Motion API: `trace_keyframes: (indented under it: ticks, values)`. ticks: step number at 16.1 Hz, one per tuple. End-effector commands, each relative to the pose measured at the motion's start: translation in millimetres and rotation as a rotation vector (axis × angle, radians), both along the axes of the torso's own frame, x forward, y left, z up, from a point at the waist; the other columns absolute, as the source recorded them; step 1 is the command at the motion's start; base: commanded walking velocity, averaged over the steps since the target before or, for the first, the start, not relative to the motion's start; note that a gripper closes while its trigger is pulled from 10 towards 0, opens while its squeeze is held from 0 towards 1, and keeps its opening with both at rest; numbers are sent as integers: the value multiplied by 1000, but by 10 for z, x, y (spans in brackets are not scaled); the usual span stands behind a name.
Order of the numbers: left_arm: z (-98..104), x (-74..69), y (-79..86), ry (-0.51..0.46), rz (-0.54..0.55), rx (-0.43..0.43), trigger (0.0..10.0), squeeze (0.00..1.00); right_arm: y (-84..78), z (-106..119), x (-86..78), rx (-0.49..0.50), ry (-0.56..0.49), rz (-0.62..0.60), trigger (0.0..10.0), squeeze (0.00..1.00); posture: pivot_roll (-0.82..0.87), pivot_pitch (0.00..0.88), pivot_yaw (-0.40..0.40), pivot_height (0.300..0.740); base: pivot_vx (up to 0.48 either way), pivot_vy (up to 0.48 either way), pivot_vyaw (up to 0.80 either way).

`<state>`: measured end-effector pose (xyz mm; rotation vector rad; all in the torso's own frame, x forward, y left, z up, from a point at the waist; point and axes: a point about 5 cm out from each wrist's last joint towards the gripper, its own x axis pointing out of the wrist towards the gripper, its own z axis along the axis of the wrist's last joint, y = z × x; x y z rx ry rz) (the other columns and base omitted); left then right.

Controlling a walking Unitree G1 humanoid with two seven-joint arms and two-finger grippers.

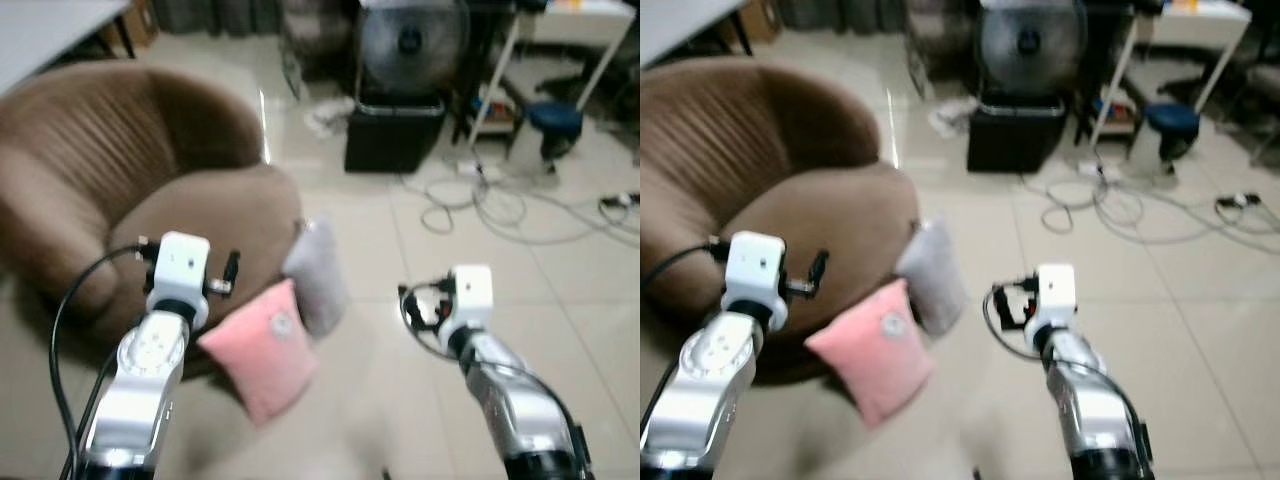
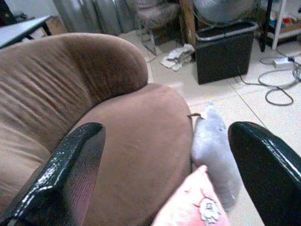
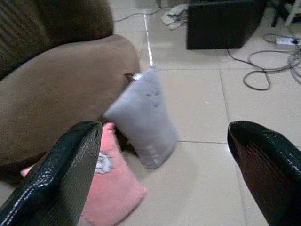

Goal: Move the pillow to the sofa from floor

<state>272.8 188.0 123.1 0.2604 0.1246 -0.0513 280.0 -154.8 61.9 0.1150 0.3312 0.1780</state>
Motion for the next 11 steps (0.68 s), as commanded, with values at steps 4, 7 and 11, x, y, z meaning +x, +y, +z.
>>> trace_keyframes:
  ticks: [4,7,11]
  values:
    - [0,-6,16,7,-7,18,10000,0,22,48,1,6,-15,1,10000,0,71,0,28,740,0,338,0]
    - [4,-6,8,7,-11,19,10000,0,19,54,-2,8,-16,0,10000,0,71,0,28,740,0,336,-567]
    - [2,-5,3,6,-13,21,10000,0,9,50,9,6,-17,2,10000,0,70,0,27,740,0,338,-675]
